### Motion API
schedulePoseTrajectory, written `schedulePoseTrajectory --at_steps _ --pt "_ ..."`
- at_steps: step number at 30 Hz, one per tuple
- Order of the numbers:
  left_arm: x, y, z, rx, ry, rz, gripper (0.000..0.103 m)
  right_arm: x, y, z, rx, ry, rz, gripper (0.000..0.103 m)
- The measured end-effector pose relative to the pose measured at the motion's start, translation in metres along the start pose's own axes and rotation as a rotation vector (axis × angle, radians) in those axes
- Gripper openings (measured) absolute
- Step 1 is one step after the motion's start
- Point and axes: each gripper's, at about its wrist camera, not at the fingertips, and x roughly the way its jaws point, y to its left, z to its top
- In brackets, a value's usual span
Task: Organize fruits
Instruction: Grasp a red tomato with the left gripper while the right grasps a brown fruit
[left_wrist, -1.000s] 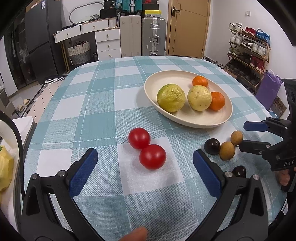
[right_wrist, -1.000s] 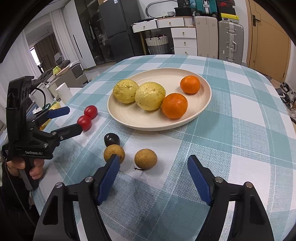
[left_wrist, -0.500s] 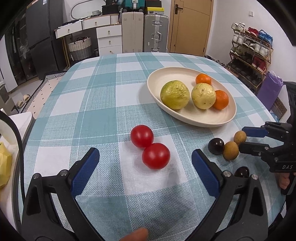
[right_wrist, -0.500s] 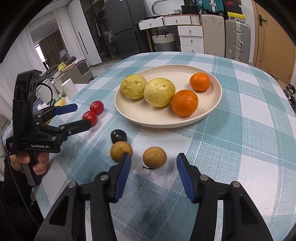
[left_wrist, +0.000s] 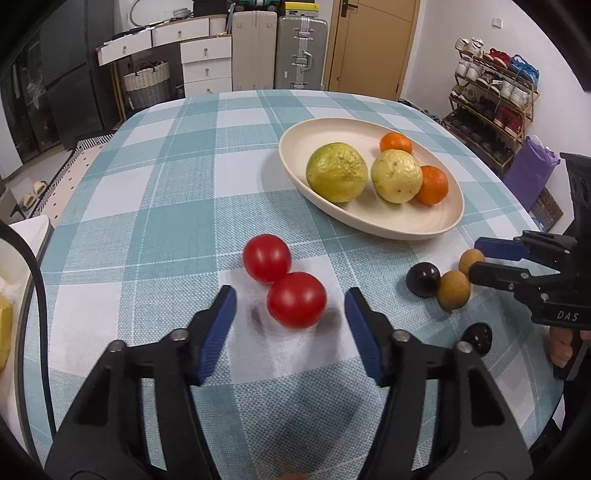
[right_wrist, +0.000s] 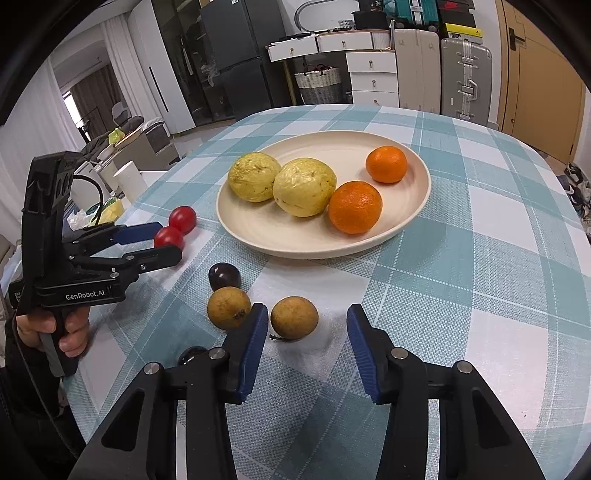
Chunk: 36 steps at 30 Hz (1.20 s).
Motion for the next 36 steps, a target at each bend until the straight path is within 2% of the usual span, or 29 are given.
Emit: schedulePoseTrajectory --at_steps 1,3,5,17,20,33,36 --pt "0.001 -0.001 0.000 0.000 0.003 -0.006 0.049 0.000 0.000 0.000 -0.003 0.002 0.000 0.047" --pt "0.002 -0.002 0.000 0.000 0.008 -0.021 0.035 0.000 0.001 0.000 -0.012 0.003 0.000 0.047" --pt "0.002 -0.003 0.000 0.009 0.006 -0.022 0.029 -0.001 0.001 0.000 -0.012 -0.002 0.000 0.047" --pt "-0.011 -0.010 0.001 0.031 -0.039 -0.050 0.029 0.003 0.005 -0.001 -0.027 0.007 -0.005 0.046" --pt "-0.013 -0.011 0.001 0.033 -0.043 -0.056 0.029 0.004 0.004 0.000 -0.019 0.007 -0.006 0.042" --pt "-0.017 -0.021 0.001 0.043 -0.066 -0.084 0.029 0.005 0.007 0.000 -0.031 0.011 0.004 0.039" --pt "-0.018 -0.023 0.002 0.048 -0.069 -0.087 0.029 0.004 0.007 0.000 -0.030 0.011 -0.003 0.033"
